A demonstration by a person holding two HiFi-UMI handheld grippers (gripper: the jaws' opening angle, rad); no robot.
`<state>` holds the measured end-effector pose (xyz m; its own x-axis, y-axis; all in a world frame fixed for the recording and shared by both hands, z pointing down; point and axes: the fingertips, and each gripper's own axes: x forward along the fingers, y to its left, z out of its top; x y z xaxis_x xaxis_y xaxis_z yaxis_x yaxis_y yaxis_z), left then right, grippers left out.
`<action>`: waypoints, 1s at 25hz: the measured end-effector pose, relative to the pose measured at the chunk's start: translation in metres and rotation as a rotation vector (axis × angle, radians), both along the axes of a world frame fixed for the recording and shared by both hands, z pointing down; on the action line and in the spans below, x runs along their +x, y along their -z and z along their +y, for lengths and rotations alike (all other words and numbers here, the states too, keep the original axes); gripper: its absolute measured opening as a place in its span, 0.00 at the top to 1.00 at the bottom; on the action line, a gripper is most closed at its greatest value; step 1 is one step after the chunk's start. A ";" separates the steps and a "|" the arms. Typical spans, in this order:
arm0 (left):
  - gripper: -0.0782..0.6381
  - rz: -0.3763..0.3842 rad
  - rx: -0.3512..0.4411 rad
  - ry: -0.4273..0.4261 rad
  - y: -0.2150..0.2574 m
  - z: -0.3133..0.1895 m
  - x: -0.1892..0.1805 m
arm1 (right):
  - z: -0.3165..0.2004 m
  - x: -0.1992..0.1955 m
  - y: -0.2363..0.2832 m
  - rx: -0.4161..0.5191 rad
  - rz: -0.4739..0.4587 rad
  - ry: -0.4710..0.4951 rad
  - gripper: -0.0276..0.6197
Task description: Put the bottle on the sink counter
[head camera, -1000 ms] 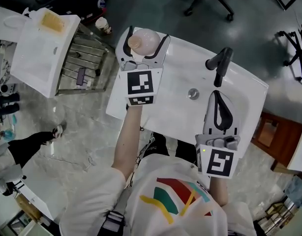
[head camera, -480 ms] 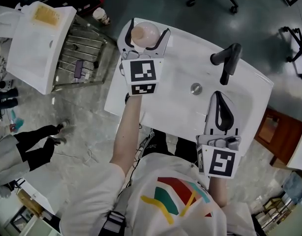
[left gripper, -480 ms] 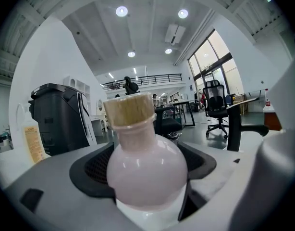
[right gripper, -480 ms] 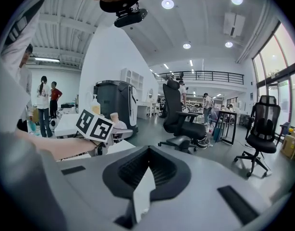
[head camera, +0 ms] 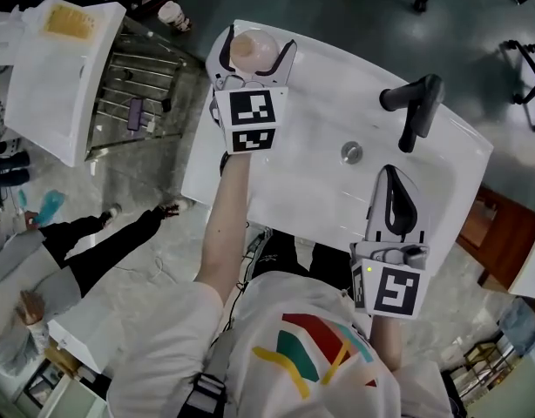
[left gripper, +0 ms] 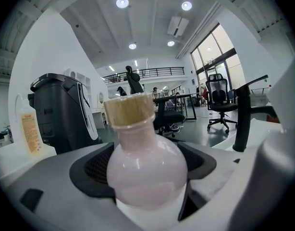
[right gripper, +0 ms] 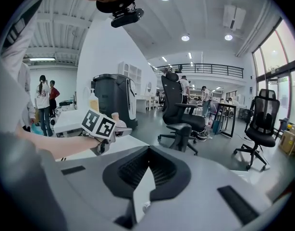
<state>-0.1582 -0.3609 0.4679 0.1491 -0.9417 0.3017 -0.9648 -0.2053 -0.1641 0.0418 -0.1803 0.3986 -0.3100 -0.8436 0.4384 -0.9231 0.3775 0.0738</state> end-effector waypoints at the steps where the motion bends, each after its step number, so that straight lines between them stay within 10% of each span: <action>1: 0.34 0.001 -0.008 0.003 -0.003 -0.002 -0.002 | -0.001 0.000 -0.002 -0.005 0.002 -0.001 0.94; 25: 0.34 -0.001 -0.172 -0.020 -0.061 -0.020 0.002 | -0.004 -0.011 -0.017 -0.050 0.019 0.035 0.94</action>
